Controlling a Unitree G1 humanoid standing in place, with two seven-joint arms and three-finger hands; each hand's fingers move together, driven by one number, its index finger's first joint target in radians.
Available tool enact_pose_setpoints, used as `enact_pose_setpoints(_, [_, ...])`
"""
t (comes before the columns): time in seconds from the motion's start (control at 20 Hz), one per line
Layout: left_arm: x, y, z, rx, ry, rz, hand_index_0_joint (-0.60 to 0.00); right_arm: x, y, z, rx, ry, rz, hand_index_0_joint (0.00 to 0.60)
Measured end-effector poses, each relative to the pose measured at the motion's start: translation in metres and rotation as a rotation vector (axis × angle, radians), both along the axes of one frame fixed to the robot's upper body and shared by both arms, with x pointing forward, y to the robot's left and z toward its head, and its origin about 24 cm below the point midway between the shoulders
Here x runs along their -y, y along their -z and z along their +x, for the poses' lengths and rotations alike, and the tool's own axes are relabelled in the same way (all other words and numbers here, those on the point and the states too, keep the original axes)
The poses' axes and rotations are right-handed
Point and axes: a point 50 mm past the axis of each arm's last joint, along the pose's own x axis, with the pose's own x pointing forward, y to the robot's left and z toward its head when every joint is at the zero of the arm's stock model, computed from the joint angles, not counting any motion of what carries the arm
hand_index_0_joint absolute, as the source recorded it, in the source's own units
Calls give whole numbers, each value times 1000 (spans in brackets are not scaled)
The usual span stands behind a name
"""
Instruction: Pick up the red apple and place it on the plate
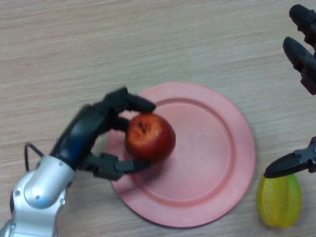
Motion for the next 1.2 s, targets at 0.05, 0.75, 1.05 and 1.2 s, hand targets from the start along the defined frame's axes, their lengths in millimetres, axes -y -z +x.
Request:
enact_pose_setpoints(0.05, [1, 1, -1, -6, 9, 11, -600, 0, 0, 0, 0, 0, 0, 0])
enact_pose_setpoints(0.75, [-13, -67, -32, 237, 74, -238, 0, 1, 3, -1, -7, -19, -9, 0])
enact_pose_setpoints(1.05, [-78, -42, -39, 133, -225, -494, 0, 0, 7, 3, -27, -15, -12, 0])
enact_pose_setpoints(1.2, [-79, -33, -41, 108, -244, -509, 0, -5, 8, 4, -30, -30, -22, 0])
